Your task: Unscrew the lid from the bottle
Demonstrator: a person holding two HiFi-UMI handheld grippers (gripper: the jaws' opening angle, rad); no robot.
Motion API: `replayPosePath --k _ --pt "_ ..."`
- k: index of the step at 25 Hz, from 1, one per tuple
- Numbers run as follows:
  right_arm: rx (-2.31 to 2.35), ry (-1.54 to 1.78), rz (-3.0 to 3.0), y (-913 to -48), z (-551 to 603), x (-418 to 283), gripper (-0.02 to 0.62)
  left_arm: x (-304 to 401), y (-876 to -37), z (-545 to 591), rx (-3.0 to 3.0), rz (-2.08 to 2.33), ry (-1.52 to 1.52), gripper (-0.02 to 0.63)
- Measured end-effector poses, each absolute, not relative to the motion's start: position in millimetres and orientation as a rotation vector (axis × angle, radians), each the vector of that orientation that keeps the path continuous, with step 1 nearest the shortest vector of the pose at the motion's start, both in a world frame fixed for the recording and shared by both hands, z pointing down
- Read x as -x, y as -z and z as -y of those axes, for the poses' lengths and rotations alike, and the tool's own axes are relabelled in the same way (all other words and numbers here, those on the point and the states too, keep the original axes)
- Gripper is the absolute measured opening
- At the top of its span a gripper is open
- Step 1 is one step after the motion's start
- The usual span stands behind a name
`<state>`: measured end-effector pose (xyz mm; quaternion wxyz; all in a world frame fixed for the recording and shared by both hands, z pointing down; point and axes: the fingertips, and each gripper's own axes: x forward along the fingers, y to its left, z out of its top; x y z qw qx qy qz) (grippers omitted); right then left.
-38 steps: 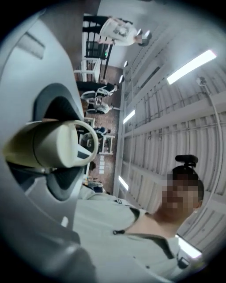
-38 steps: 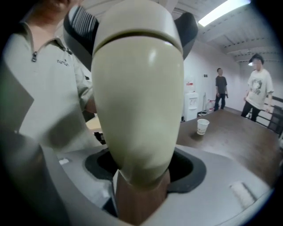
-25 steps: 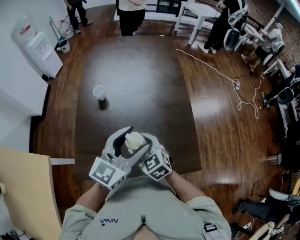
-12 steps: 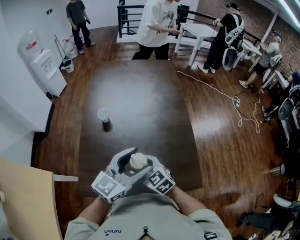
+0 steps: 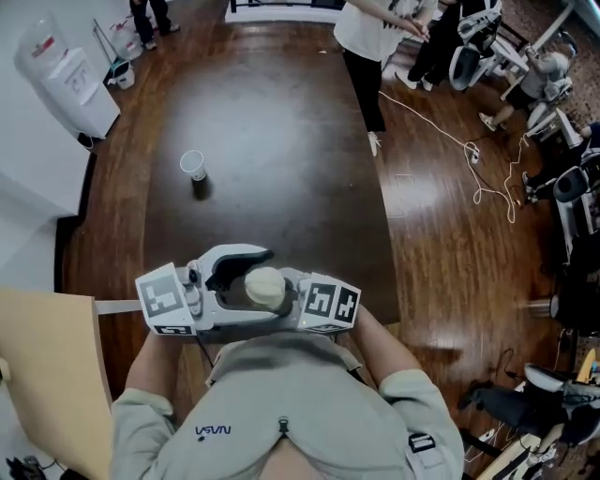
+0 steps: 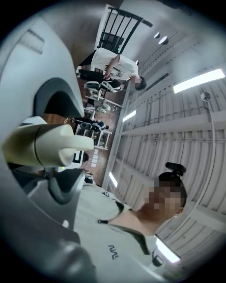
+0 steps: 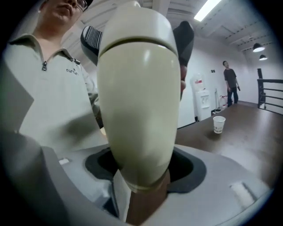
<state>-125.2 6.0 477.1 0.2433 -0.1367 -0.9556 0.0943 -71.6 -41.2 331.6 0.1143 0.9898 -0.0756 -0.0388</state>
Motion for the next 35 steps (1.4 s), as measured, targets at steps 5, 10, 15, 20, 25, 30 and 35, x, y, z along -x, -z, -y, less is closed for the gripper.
replayPosePath --k 5,10,15,20,25,30,35 --pt "0.551 -0.243 2.557 -474 -27 125 0.304 68 -338 19 -2.927 -0.012 -0.032 0.373" --pt "0.584 -0.238 2.544 -476 -31 127 0.304 69 -345 16 -2.942 -0.063 -0.031 0.308" --pt "0.396 -0.210 2.556 -481 -10 129 0.304 71 -349 33 -2.981 0.161 -0.025 0.307" --pt "-0.001 -0.119 2.545 -491 35 137 0.304 72 -351 56 -3.007 0.565 -0.108 0.307" --pt "-0.465 -0.017 2.468 -491 81 126 0.304 77 -349 83 -2.907 1.075 -0.107 0.307" --pt "-0.723 0.013 2.386 -495 104 116 0.304 78 -354 97 -2.770 1.339 -0.087 0.305" --pt "-0.744 -0.001 2.395 -498 106 115 0.304 84 -366 100 -2.749 1.379 -0.143 0.305"
